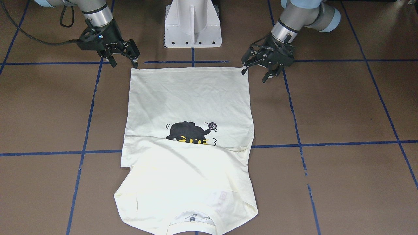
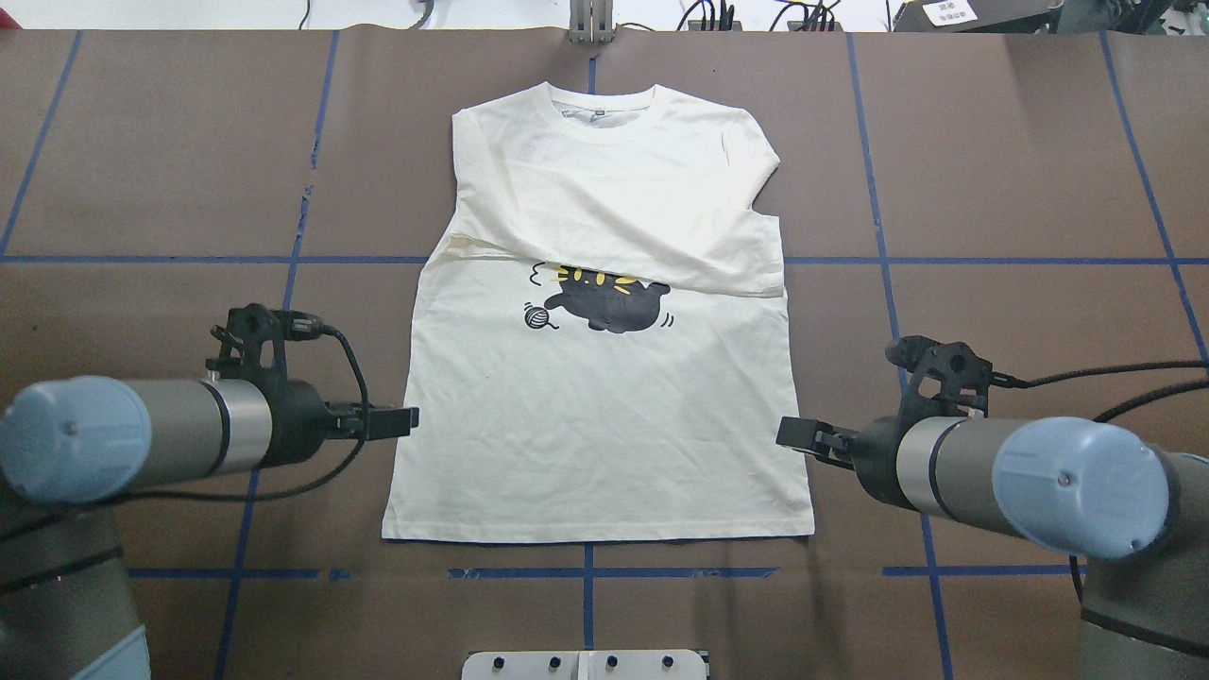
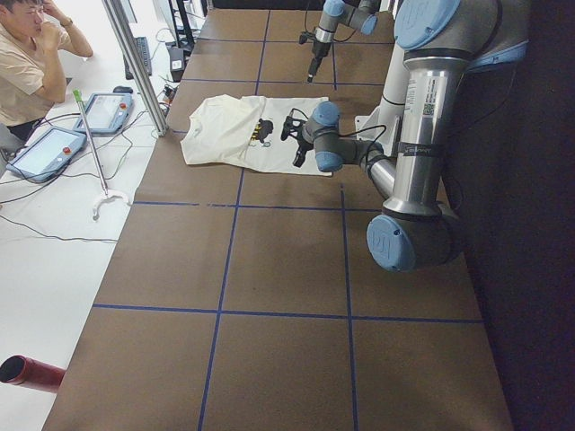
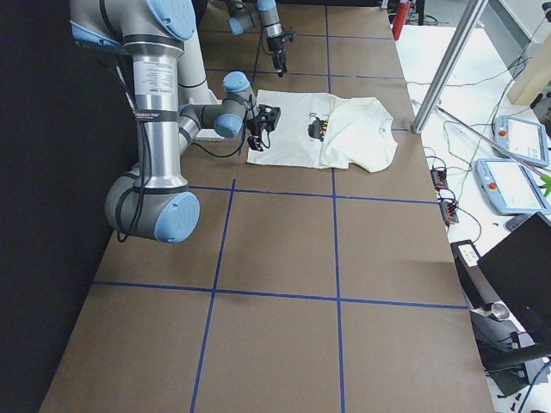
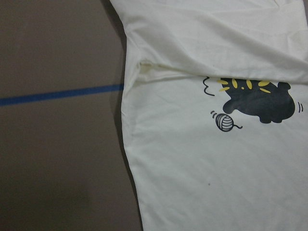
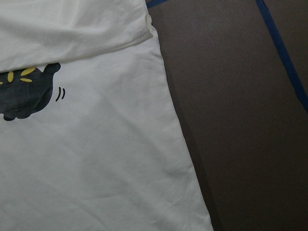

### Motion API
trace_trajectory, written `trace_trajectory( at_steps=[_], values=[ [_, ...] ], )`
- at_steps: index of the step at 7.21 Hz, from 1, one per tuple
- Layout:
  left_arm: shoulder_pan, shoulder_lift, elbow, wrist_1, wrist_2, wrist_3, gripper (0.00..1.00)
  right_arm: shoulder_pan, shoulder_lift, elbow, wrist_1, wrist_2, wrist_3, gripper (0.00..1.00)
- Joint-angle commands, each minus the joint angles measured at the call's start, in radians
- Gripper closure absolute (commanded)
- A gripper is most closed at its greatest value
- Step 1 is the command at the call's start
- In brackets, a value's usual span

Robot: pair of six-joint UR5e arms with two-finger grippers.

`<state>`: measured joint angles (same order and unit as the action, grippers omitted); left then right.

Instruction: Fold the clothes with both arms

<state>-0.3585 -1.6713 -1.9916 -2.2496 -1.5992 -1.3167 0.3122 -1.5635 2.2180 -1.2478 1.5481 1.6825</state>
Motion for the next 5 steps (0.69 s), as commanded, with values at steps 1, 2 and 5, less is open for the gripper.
trace_trajectory(
  at_steps=[1, 2, 5],
  values=[
    [0.186, 0.004, -0.001, 0.086, 0.162, -0.224, 0.36, -0.042, -0.023, 0.02, 0.01, -0.046, 0.046, 0.01],
    [0.188, 0.005, -0.003, 0.114, 0.16, -0.225, 0.37, -0.042, -0.023, 0.019, 0.01, -0.046, 0.046, 0.01],
    [0.188, -0.002, -0.009, 0.194, 0.153, -0.214, 0.41, -0.044, -0.024, 0.015, 0.01, -0.056, 0.046, 0.0]
  ],
)
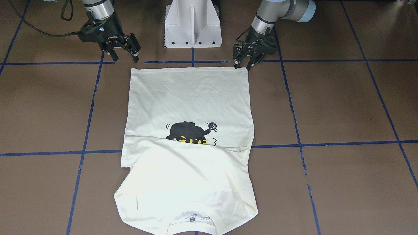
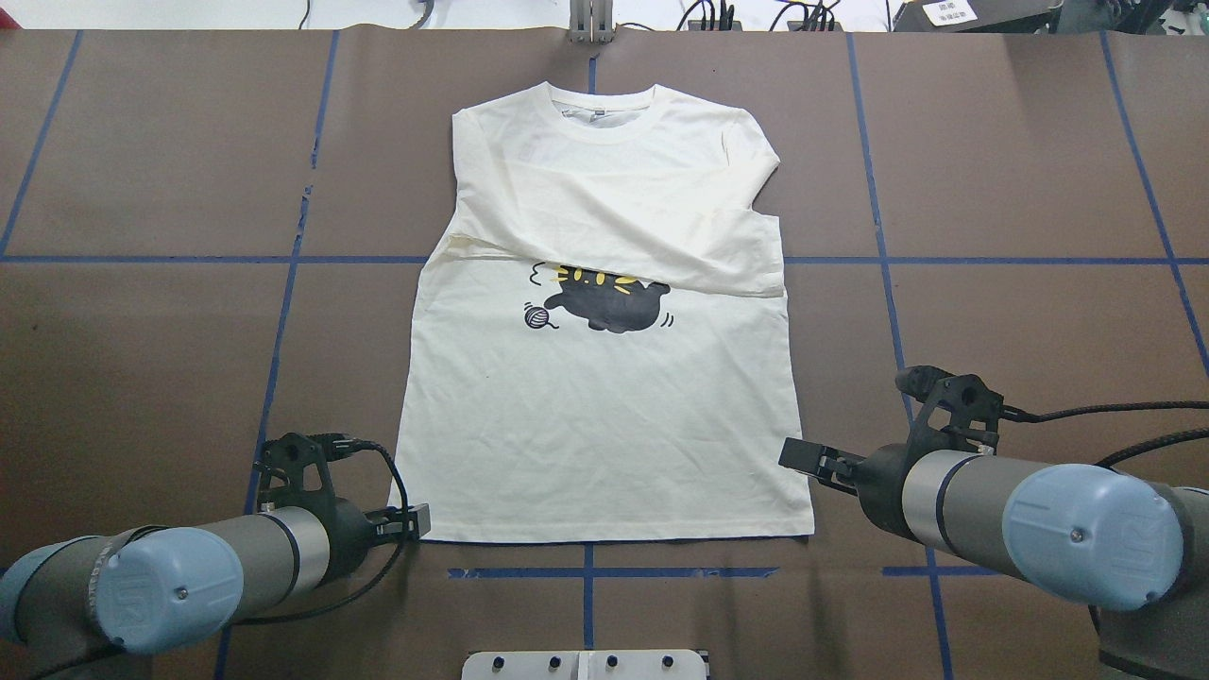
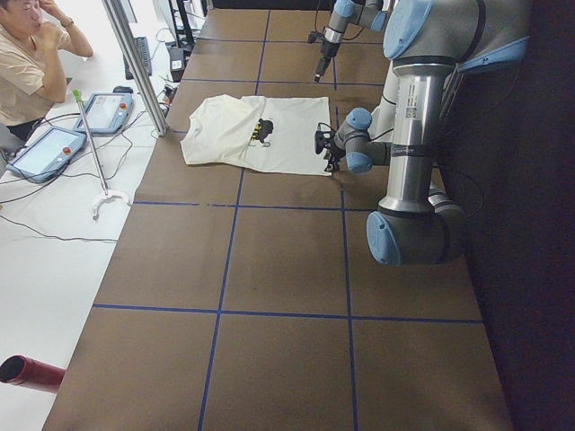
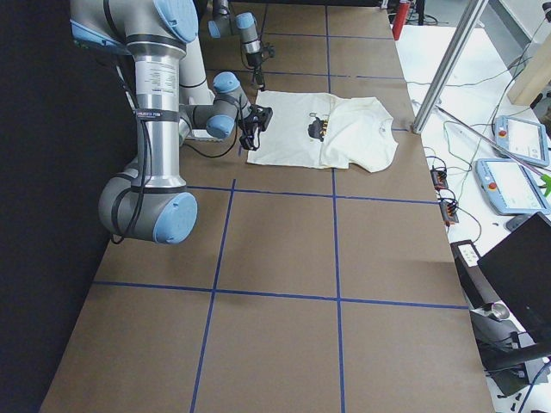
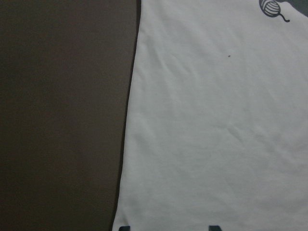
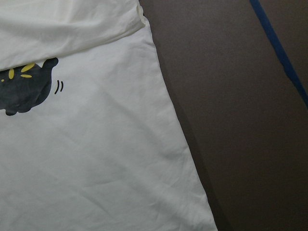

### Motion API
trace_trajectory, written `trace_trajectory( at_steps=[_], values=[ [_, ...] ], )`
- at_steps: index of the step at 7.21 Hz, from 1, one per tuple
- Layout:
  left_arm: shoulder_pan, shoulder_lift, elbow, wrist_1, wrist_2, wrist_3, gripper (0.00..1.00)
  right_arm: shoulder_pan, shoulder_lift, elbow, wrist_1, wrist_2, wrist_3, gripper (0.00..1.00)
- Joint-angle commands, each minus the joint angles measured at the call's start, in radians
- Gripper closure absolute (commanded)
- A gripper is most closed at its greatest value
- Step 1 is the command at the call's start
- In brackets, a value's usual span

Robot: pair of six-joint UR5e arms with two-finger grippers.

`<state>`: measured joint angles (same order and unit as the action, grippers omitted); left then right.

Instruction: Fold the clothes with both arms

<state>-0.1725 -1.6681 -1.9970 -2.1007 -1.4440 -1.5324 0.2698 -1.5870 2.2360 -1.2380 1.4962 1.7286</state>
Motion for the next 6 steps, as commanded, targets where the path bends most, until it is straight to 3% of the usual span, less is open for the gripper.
trace_trajectory(
  at_steps=[1, 5, 6],
  values=[
    [0.002, -0.004, 0.0, 0.047, -0.003, 0.003, 0.41, -0.001, -0.001, -0.004, 0.0, -0.005, 0.0, 0.0],
    [0.005, -0.004, 0.012, 0.048, -0.004, 0.005, 0.44, -0.004, -0.001, -0.004, -0.002, -0.01, 0.0, 0.0],
    [0.005, -0.005, 0.014, 0.048, -0.004, 0.005, 0.51, -0.004, -0.001, -0.004, -0.002, -0.01, 0.0, 0.0]
  ],
)
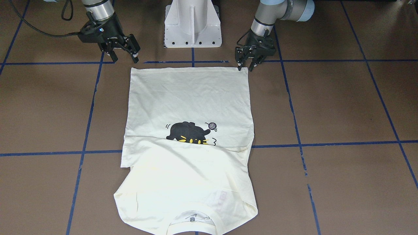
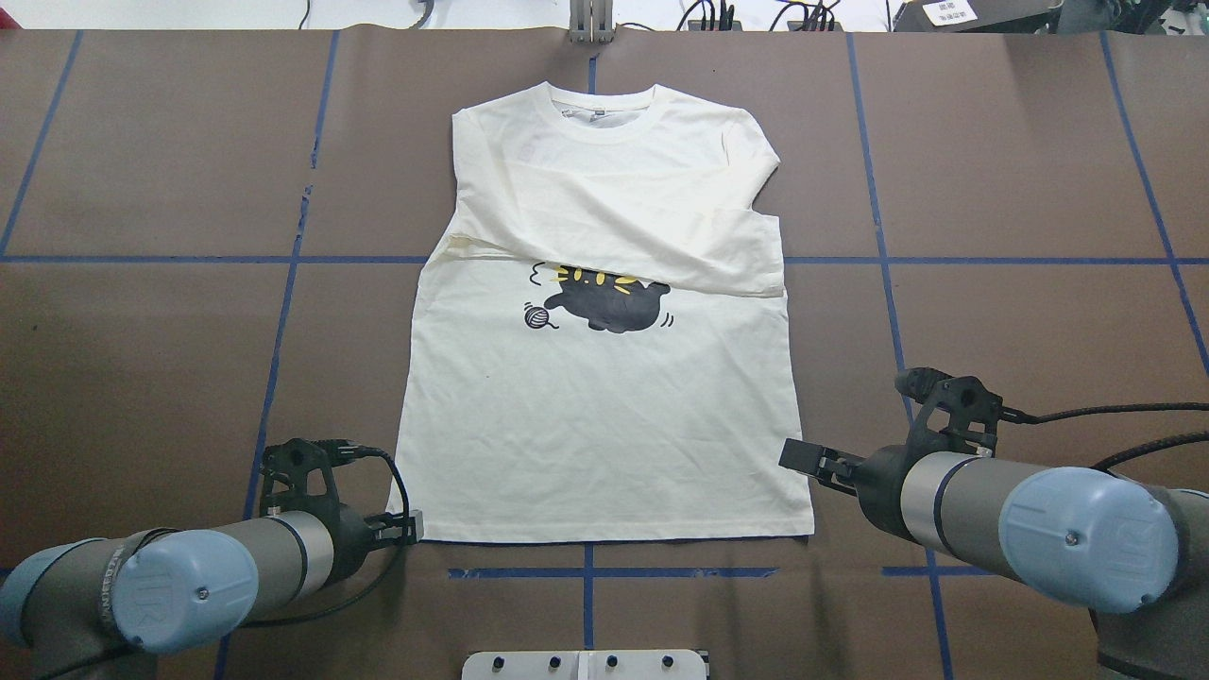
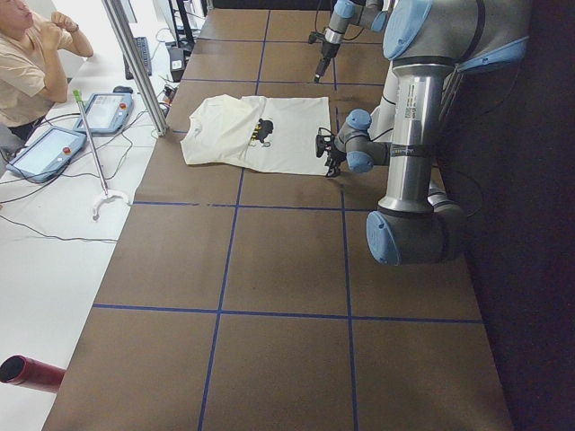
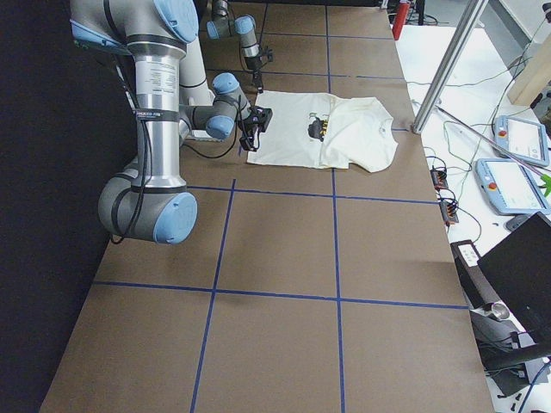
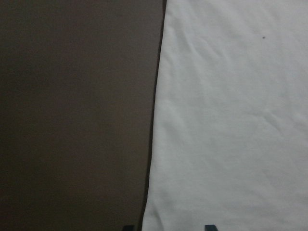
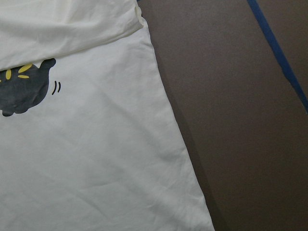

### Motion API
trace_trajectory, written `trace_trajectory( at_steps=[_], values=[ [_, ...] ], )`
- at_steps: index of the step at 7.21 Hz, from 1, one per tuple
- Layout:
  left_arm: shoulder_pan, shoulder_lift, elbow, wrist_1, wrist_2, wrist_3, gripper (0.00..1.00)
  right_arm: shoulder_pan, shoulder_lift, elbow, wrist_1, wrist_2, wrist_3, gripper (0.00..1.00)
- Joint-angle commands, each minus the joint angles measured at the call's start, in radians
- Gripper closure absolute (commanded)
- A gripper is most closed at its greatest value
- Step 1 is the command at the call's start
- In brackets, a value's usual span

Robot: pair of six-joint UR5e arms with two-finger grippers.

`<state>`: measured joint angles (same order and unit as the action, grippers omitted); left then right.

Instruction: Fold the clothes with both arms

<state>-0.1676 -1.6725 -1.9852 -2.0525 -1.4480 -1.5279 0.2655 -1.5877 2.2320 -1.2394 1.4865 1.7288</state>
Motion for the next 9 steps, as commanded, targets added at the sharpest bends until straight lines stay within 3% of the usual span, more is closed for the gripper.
trace_trajectory(
  at_steps=[1, 9],
  values=[
    [0.0, -0.001, 0.002, 0.0, 0.0, 0.0, 0.62, 0.001, 0.0, -0.002, 0.0, 0.0, 0.0, 0.0],
    [0.01, -0.001, 0.0, 0.0, 0.003, -0.001, 0.82, 0.0, 0.0, -0.002, 0.0, 0.0, 0.0, 0.0]
  ],
)
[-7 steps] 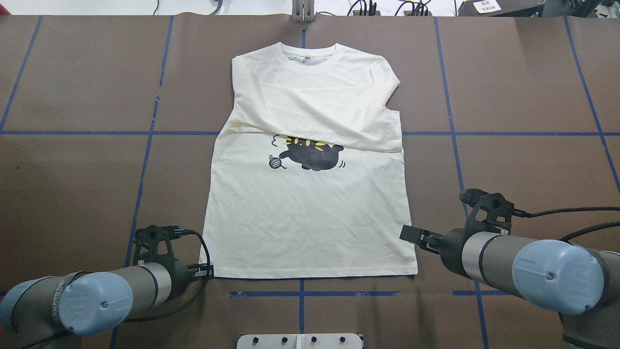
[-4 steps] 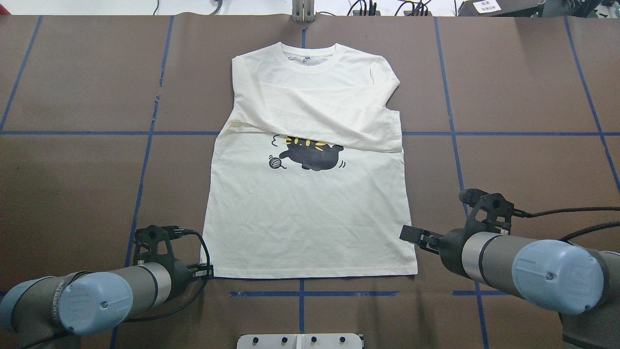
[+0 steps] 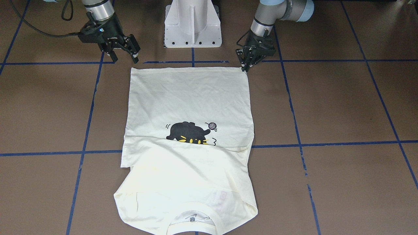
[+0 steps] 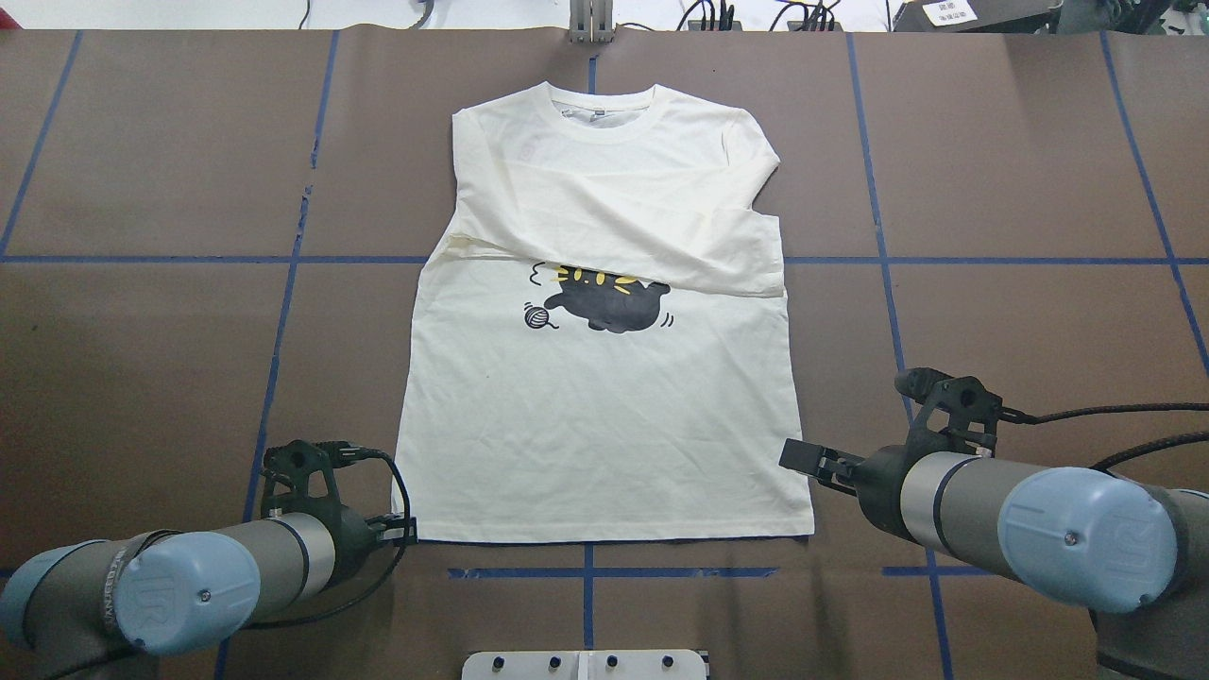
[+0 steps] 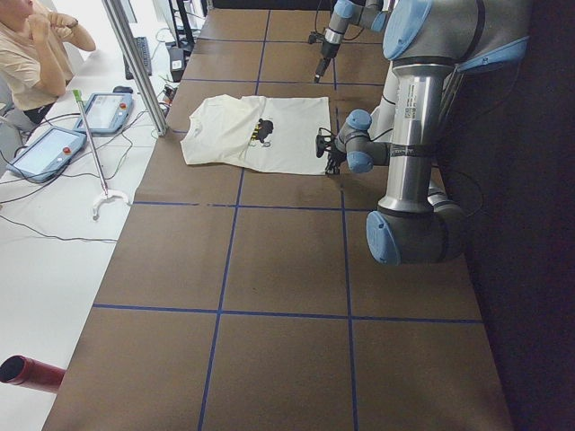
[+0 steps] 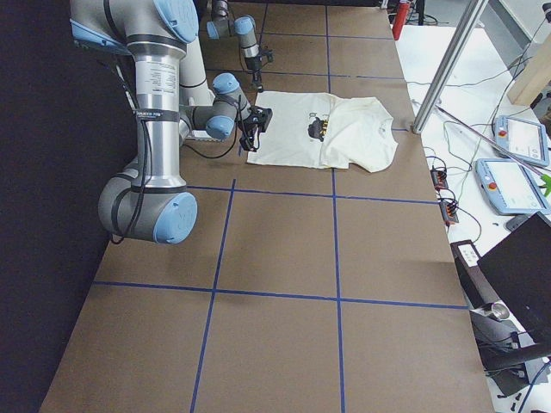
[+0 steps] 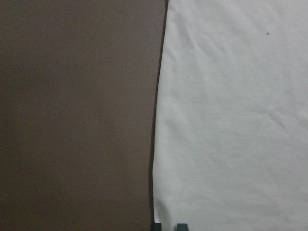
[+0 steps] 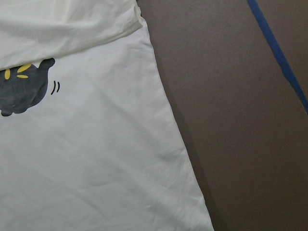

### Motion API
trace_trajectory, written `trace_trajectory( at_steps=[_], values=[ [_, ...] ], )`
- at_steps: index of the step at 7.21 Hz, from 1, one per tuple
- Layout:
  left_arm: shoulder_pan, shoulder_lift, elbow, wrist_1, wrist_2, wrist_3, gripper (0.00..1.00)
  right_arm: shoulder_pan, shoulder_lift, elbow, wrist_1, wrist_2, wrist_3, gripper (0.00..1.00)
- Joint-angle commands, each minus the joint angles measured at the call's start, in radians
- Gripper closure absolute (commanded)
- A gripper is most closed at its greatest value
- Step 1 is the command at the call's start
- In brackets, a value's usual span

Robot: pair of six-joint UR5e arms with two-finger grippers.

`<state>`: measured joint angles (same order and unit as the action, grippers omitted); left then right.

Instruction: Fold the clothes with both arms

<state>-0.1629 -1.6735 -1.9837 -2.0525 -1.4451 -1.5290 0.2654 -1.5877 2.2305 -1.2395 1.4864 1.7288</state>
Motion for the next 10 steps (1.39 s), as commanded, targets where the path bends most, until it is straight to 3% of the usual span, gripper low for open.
trace_trajectory(
  at_steps=[1, 2, 5, 6, 7, 10],
  values=[
    [0.011, -0.003, 0.0, 0.0, 0.002, 0.0, 0.92, 0.0, 0.0, 0.0, 0.0, 0.0, 0.0, 0.0],
    [0.013, -0.014, 0.0, 0.002, 0.003, 0.0, 1.0, 0.0, 0.0, -0.005, 0.0, 0.0, 0.0, 0.0],
    [0.013, -0.012, 0.0, 0.002, 0.006, 0.001, 1.0, 0.0, 0.0, -0.008, -0.003, 0.002, 0.0, 0.0],
    [0.011, -0.015, -0.001, 0.002, 0.006, 0.001, 1.0, -0.006, 0.002, -0.012, -0.005, 0.0, 0.021, 0.05],
    [0.011, -0.017, -0.007, 0.002, 0.006, 0.001, 1.0, -0.024, 0.009, -0.044, -0.006, -0.012, 0.111, 0.19],
    [-0.004, -0.02, -0.018, -0.002, 0.012, 0.001, 1.0, -0.129, 0.015, -0.147, -0.008, -0.129, 0.192, 0.44]
  ],
)
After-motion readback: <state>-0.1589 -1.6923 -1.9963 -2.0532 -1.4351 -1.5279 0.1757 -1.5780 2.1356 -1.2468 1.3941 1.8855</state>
